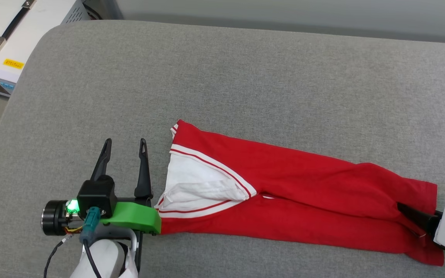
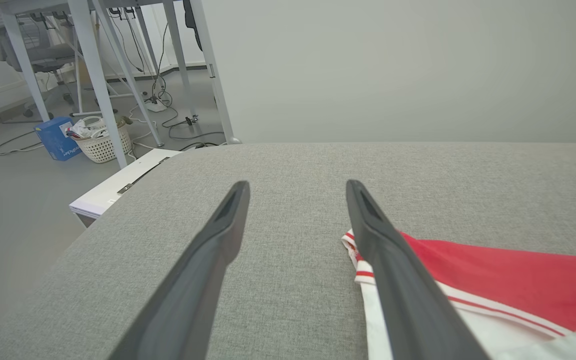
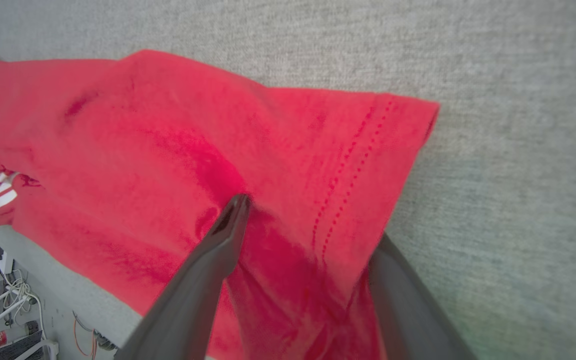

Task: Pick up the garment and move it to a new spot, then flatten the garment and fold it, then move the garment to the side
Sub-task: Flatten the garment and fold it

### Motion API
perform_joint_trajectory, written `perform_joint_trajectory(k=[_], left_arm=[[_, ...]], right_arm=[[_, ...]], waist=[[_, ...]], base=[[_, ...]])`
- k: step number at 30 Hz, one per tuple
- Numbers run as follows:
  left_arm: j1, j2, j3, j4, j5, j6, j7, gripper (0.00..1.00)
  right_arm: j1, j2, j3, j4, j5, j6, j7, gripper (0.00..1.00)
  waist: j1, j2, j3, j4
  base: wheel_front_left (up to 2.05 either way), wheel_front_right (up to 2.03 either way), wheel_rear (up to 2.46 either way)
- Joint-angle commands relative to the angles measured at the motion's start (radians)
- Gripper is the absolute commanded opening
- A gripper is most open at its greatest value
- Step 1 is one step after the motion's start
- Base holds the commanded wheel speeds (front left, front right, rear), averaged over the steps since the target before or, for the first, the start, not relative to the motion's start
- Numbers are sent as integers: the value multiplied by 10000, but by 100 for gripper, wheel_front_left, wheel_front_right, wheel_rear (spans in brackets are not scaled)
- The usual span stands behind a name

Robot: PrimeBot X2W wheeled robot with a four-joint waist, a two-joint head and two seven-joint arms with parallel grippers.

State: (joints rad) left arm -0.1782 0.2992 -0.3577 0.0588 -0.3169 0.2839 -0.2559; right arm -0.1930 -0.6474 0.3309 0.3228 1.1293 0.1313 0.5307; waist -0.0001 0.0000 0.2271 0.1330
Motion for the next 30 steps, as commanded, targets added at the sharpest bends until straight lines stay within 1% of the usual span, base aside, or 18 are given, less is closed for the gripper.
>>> perform_joint_trajectory(k=[1,2,3,4,5,8,12,20,23,27,30], left_arm=[[192,-186,190,20,253,-140,-58,100],[234,-276,255,44,370,-225,-58,100],[277,-385,348,66,482,-326,-58,100],[312,-467,436,81,567,-397,-58,100],[359,-556,536,110,671,-490,-58,100],[457,-725,748,179,946,-752,-58,100],[594,-905,976,271,1260,-1062,-58,100],[866,-1201,1388,402,1682,-1477,-58,100],[934,-1284,1503,433,1798,-1596,-58,100],[1016,-1381,1672,513,1923,-1710,-59,100],[1094,-1446,1786,589,2018,-1782,-59,100]], right_arm=[[62,483,461,228,-16,-6,55,100],[43,483,560,266,-28,-6,37,100],[17,476,643,316,-26,-6,-18,35],[-2,473,675,366,-21,-6,-113,10],[-24,457,721,426,9,-6,-191,0],[-81,299,731,551,130,-6,-377,0],[-103,-158,547,626,362,-6,-532,0],[53,-1608,-172,934,615,-6,-748,0],[140,-1984,-364,1015,653,-6,-735,0],[313,-2191,-349,374,843,-6,-387,0],[398,-2165,-296,-549,992,-6,-103,0]], waist=[[1,0,-14,-4],[1,0,-22,-7],[1,0,-38,-13],[1,0,-56,-21],[1,0,-87,-35],[1,0,-191,-78],[1,0,-380,-140],[1,0,-630,-225],[1,0,-699,-227],[1,0,-792,-236],[1,0,-852,-262]], base=[[0,0,0],[0,0,0],[0,0,0],[0,0,0],[0,0,0],[0,0,0],[0,0,0],[0,0,0],[0,0,0],[0,0,0],[0,0,0]])
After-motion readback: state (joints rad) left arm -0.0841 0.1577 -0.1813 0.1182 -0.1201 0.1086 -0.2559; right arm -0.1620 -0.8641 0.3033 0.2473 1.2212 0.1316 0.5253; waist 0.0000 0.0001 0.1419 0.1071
